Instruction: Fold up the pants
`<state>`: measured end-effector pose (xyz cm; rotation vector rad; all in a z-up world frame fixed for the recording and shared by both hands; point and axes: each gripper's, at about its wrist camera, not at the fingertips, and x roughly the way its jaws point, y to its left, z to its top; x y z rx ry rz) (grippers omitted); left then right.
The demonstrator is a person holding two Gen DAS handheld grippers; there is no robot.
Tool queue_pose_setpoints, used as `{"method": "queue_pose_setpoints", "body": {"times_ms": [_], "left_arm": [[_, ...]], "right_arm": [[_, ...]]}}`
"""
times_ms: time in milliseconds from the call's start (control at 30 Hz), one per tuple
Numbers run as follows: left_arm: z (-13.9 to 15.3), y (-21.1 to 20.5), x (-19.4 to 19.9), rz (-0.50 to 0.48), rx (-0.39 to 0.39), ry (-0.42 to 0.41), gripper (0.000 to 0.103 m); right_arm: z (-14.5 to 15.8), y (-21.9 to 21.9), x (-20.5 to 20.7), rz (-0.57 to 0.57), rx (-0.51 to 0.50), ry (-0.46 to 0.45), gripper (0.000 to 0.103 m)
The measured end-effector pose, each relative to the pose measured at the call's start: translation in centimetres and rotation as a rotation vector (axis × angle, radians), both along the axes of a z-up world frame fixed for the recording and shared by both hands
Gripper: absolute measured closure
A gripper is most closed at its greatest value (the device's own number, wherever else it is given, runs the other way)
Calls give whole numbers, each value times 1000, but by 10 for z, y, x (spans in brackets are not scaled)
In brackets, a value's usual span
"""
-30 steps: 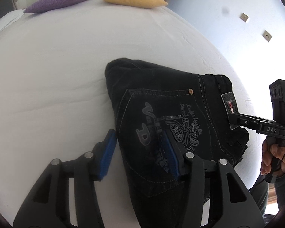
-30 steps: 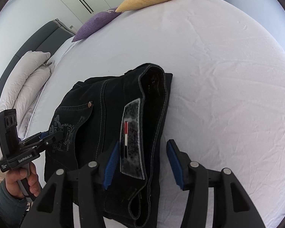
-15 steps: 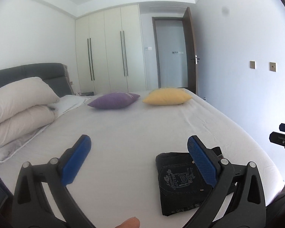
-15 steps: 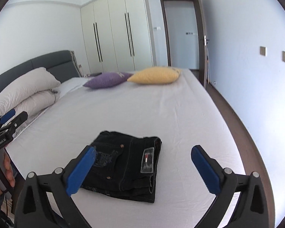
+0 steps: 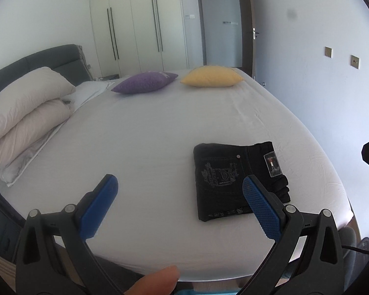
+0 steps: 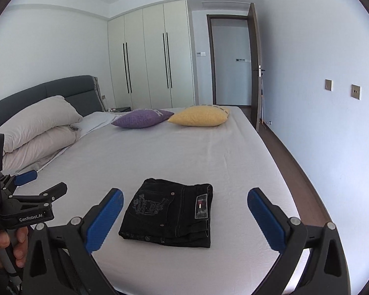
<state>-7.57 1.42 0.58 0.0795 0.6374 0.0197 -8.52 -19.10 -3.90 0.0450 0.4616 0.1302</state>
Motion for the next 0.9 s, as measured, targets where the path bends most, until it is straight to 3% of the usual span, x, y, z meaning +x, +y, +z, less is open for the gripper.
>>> {"method": "queue_pose_setpoints", "body": {"times_ms": [167, 400, 900], "left_arm": [[-29, -15, 23, -22, -54, 99, 0], [-51, -22, 38, -16, -58, 155, 0], [-67, -20, 49, -15, -65, 200, 0]], "right_arm": [[-14, 13, 9, -1, -10, 90, 0], [-29, 20, 16, -26, 8, 161, 0], [-37, 23, 21, -34, 9, 210, 0]]}}
